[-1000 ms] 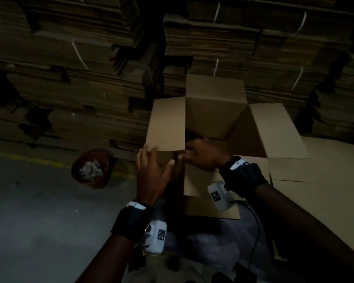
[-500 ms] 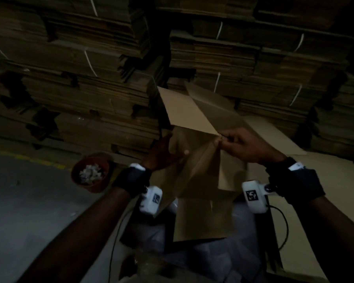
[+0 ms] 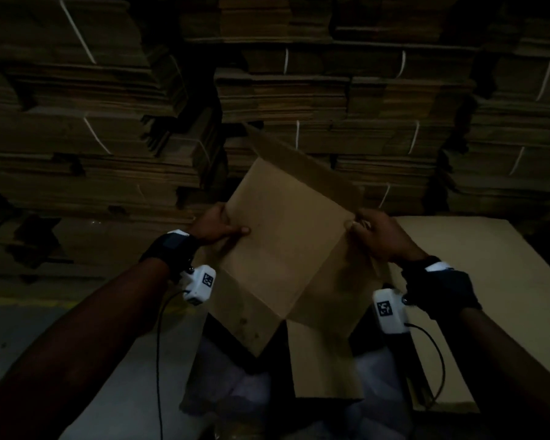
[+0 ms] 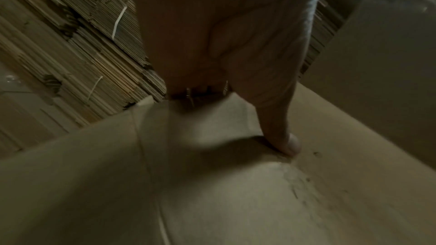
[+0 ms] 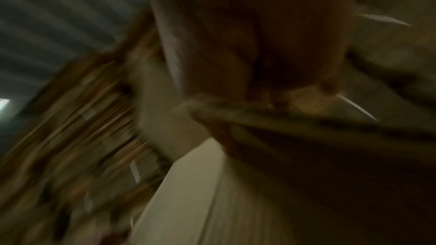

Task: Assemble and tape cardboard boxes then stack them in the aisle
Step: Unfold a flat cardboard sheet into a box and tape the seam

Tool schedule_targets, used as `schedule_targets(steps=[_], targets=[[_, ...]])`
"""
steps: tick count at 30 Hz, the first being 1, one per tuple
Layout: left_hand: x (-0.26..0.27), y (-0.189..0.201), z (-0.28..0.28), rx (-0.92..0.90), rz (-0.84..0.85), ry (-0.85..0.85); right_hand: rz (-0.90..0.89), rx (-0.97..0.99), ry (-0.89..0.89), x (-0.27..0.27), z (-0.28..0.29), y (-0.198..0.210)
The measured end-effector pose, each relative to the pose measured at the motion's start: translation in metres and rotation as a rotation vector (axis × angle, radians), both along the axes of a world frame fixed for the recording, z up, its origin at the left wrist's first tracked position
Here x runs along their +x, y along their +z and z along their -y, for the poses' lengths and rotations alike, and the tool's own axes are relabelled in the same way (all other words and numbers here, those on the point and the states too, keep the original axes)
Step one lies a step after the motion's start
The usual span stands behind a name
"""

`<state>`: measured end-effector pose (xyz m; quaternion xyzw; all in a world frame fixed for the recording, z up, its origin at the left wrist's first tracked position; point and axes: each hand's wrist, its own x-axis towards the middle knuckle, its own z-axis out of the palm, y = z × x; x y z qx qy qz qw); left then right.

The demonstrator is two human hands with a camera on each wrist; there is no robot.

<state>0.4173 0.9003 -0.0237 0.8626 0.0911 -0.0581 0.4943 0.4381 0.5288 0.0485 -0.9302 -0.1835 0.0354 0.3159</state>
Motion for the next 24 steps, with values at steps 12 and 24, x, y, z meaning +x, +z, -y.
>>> schedule_targets(steps=[12,24], targets=[[-0.01,-0.003,-0.033,-0.027,0.083,0.073,-0.074,-0.476,0.078,-0.06,-0.081,-0.108],[-0.055,-0.027,-0.068,-0.211,-0.058,0.113,-0.39,-0.327,-0.03,-0.04,-0.087,-0.234]])
